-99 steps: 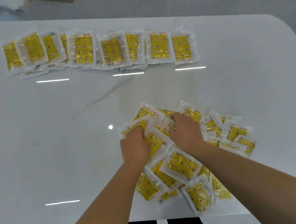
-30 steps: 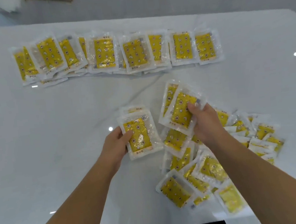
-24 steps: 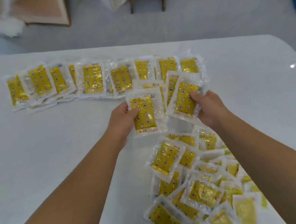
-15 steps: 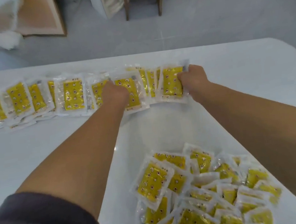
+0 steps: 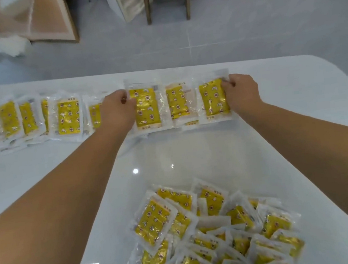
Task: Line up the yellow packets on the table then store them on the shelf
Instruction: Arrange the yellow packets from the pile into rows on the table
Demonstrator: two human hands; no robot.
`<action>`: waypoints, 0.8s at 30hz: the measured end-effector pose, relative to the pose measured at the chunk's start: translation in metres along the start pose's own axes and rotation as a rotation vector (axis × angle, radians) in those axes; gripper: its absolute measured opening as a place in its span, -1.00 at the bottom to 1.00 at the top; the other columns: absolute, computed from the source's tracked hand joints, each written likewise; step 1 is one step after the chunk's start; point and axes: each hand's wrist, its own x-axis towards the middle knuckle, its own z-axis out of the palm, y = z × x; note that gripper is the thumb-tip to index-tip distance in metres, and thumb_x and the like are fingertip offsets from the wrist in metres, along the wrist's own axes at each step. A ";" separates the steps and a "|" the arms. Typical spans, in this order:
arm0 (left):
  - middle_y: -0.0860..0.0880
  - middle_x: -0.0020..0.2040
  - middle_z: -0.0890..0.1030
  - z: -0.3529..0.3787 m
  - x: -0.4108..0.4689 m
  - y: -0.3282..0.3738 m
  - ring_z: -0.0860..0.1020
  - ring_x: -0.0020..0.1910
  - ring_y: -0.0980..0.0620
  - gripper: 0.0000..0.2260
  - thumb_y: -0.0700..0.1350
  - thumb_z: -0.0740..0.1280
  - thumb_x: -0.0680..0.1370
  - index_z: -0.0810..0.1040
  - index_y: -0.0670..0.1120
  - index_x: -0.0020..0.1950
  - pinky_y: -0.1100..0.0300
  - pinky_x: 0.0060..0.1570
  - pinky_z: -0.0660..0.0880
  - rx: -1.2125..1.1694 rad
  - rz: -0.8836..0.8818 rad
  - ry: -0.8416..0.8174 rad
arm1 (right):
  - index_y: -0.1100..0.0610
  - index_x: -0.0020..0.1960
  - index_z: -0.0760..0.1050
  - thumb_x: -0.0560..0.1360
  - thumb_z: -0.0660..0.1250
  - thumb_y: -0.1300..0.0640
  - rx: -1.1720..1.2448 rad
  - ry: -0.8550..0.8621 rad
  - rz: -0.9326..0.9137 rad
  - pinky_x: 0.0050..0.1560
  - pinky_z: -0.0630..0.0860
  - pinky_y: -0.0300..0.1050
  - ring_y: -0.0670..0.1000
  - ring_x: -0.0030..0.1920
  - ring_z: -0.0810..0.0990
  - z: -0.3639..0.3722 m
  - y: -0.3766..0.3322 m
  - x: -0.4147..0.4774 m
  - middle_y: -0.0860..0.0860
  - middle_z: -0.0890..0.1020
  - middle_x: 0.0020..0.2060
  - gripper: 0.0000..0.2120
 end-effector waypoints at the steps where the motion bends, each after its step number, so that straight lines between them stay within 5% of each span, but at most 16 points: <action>1: 0.01 -0.38 0.37 0.009 0.002 0.007 0.34 -0.35 0.00 -0.79 -0.19 0.25 0.56 0.42 -0.13 -0.29 0.18 -0.34 0.27 0.016 0.011 -0.029 | 0.09 -0.38 0.24 0.61 0.17 0.16 -0.038 -0.006 0.017 -0.41 0.20 -0.24 0.05 -0.24 0.37 -0.002 0.006 0.005 -0.04 0.35 -0.41 -0.62; 5: -0.01 -0.35 0.41 0.047 0.011 0.026 0.43 -0.28 -0.07 -0.77 -0.24 0.23 0.54 0.35 -0.10 -0.32 0.20 -0.41 0.29 0.156 -0.054 -0.053 | 0.13 -0.30 0.31 0.59 0.14 0.15 -0.140 -0.049 0.067 -0.36 0.23 -0.10 0.09 -0.19 0.40 0.002 0.021 0.019 0.03 0.41 -0.33 -0.72; 7: -0.07 -0.17 0.53 0.059 0.012 0.029 0.53 -0.11 -0.10 -0.92 -0.26 0.23 0.54 0.47 -0.15 -0.15 0.16 -0.26 0.39 0.188 -0.103 -0.011 | 0.17 -0.12 0.43 0.59 0.11 0.10 -0.152 -0.036 0.048 -0.21 0.30 -0.12 0.14 -0.11 0.47 0.006 0.025 0.019 0.10 0.51 -0.17 -0.79; 9: -0.13 0.08 0.55 0.062 0.009 0.030 0.53 0.09 -0.14 -0.80 -0.26 0.25 0.52 0.46 -0.18 0.14 0.05 -0.05 0.49 0.219 -0.144 0.049 | 0.16 0.14 0.47 0.58 0.14 0.04 -0.145 -0.019 0.019 -0.08 0.41 -0.04 0.18 0.06 0.52 0.006 0.029 0.012 0.16 0.52 0.06 -0.74; 12: -0.13 0.13 0.50 0.052 -0.006 0.024 0.52 0.07 -0.15 -0.73 -0.21 0.31 0.50 0.39 -0.14 0.18 -0.06 0.03 0.50 0.244 -0.061 0.120 | 0.11 0.43 0.30 0.58 0.23 0.08 -0.210 -0.001 -0.044 0.19 0.39 0.06 0.15 0.29 0.39 0.002 0.034 -0.014 0.13 0.37 0.32 -0.56; 17: -0.03 -0.06 0.51 0.017 -0.072 -0.015 0.48 -0.11 0.00 -0.89 -0.12 0.35 0.52 0.45 -0.06 -0.01 0.15 -0.15 0.39 0.228 0.167 -0.022 | 0.08 0.44 0.31 0.53 0.25 0.17 -0.199 -0.069 -0.097 0.27 0.35 0.12 0.16 0.33 0.36 -0.002 0.033 -0.087 0.10 0.34 0.36 -0.52; 24: 0.01 0.05 0.52 -0.012 -0.181 -0.128 0.51 0.08 -0.01 -0.72 0.01 0.39 0.48 0.49 -0.05 0.12 0.03 0.08 0.48 0.369 0.018 -0.344 | 0.05 0.40 0.35 0.56 0.19 0.16 -0.291 -0.345 -0.146 0.28 0.32 0.00 0.06 0.32 0.37 0.037 0.017 -0.209 0.01 0.39 0.34 -0.60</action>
